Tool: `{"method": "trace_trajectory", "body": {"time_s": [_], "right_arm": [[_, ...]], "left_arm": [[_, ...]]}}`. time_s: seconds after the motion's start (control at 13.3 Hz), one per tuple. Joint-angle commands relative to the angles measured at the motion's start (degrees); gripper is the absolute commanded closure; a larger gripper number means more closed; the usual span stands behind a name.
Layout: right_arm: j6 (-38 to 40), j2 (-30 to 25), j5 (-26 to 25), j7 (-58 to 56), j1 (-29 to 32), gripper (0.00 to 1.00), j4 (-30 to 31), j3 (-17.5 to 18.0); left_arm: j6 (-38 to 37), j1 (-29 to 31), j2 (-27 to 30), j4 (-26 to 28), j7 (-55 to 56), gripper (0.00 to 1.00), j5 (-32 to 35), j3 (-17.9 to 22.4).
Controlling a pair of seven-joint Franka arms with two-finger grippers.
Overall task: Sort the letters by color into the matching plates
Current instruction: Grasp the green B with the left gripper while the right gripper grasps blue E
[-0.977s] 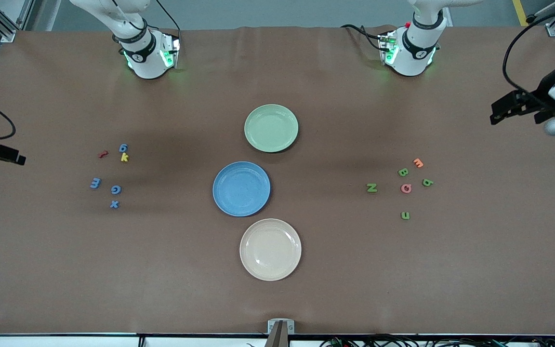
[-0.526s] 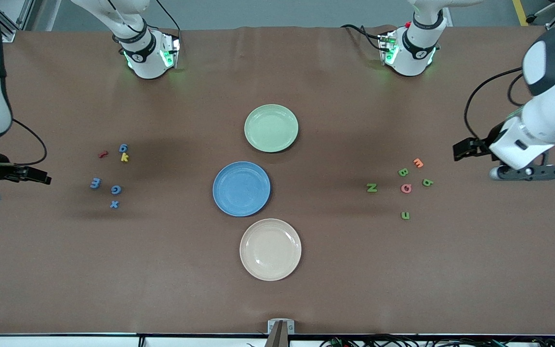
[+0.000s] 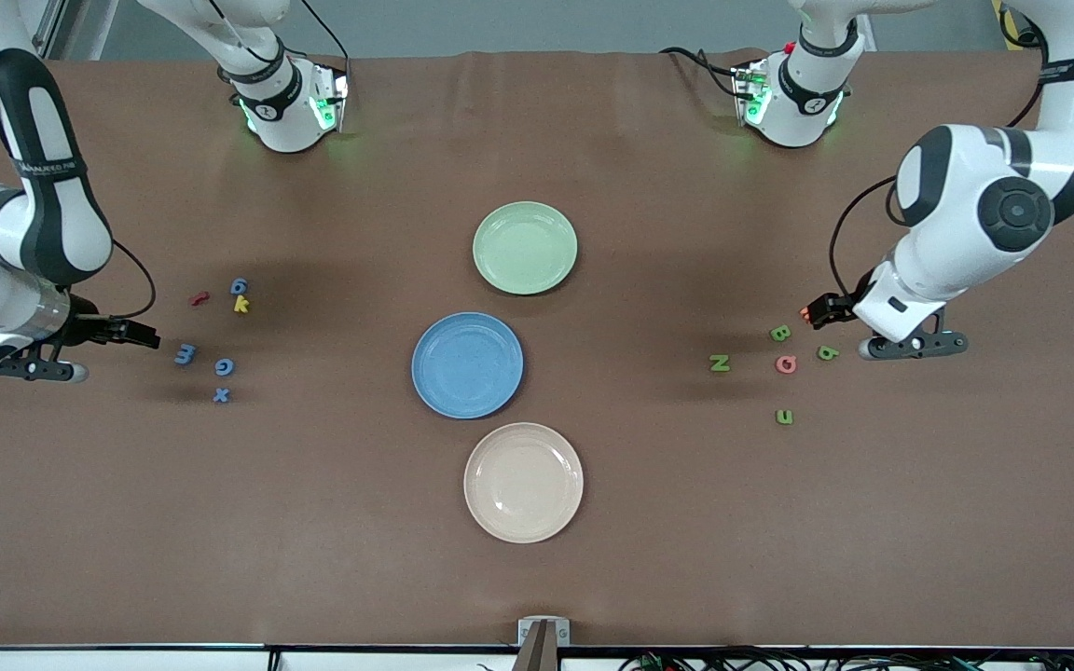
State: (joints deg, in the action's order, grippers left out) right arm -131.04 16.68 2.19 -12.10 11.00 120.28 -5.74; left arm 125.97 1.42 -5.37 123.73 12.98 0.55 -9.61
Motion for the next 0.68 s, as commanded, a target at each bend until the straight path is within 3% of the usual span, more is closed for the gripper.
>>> {"method": "trace_trajectory", "body": {"time_s": [0.0,0.6], "right_arm": [[-3.94,3.87,-0.08,-0.47,0.78,0.02,-0.04,0.64],[-7.12,8.71,0.01,-0.03,-0.63,0.03,0.04,0.64]], "left_arm": [[7.42,0.25,1.07,6.85,2.39,0.1,-0.99,-0.41],[23.24,-0.98,-7.36,12.84,12.07,0.24,-0.9,-0.67]]}}
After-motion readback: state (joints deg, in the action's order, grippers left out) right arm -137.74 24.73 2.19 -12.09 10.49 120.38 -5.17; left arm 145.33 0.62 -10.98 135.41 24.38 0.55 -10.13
